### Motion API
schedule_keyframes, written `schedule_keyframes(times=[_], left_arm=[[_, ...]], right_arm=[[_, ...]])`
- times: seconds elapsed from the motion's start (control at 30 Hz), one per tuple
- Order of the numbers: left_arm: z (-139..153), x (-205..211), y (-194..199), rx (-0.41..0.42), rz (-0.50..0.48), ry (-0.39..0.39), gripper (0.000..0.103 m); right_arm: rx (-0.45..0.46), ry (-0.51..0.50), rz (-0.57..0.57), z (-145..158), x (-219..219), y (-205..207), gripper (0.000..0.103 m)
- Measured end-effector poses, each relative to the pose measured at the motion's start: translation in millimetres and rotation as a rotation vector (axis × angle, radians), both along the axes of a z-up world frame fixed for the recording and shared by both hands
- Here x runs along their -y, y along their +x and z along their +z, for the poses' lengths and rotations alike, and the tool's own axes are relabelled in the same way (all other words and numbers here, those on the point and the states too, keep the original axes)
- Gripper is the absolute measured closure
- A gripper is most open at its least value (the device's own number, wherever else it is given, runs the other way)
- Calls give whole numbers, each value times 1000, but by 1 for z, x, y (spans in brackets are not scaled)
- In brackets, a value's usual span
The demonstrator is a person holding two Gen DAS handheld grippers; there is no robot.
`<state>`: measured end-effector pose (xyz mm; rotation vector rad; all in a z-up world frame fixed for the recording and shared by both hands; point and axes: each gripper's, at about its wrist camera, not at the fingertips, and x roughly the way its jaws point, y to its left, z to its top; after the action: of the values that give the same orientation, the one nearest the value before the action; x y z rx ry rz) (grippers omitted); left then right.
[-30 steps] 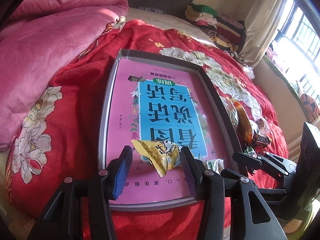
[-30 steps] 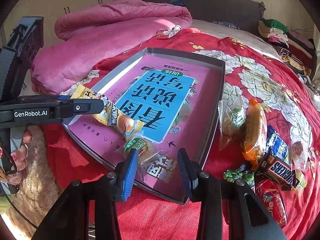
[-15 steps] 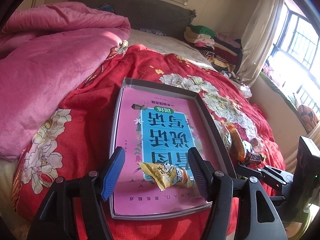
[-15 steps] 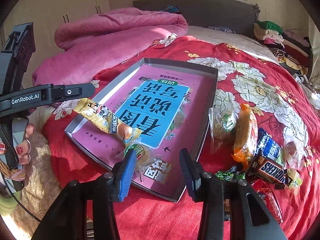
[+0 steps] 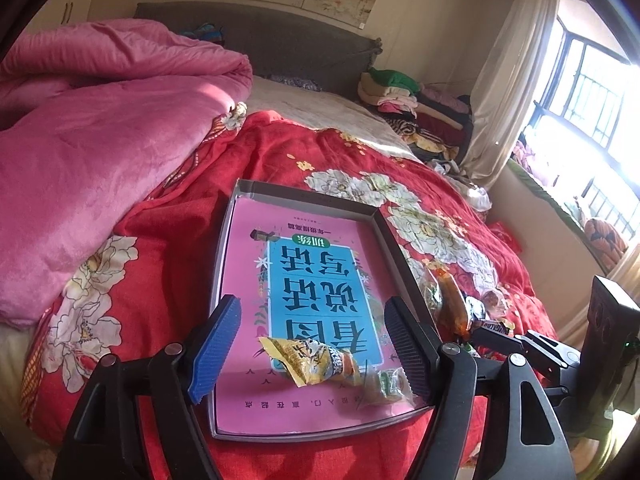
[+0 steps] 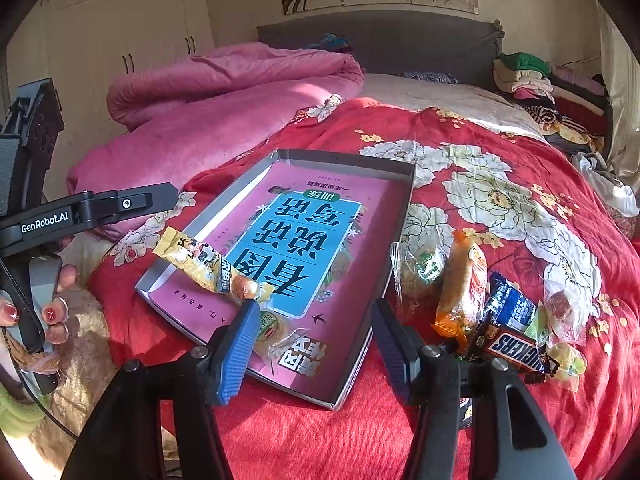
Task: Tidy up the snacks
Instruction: 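Open the left tool onto the tray while the right tool lowers and releases the bun there, then move both open tools back to the snack pile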
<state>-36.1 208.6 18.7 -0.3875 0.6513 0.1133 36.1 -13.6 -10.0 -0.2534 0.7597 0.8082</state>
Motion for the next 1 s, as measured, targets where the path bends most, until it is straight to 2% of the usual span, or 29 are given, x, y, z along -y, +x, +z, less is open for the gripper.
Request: schedule_keyframes(times=[0.13, 0.47, 0.6, 1.0], left_arm=[[1, 7, 0, -1, -18, -13, 25], [14, 38, 2, -13, -72, -35, 25], [20, 48, 2, -10, -92, -47, 25], [31, 74, 5, -28, -124, -13, 25]], right_arm=[[16, 6, -12, 3, 5, 0, 39], [38, 33, -44, 12, 20, 1, 37], [44, 52, -52, 17, 27, 2, 30], [52, 113, -78, 30, 51, 6, 27]])
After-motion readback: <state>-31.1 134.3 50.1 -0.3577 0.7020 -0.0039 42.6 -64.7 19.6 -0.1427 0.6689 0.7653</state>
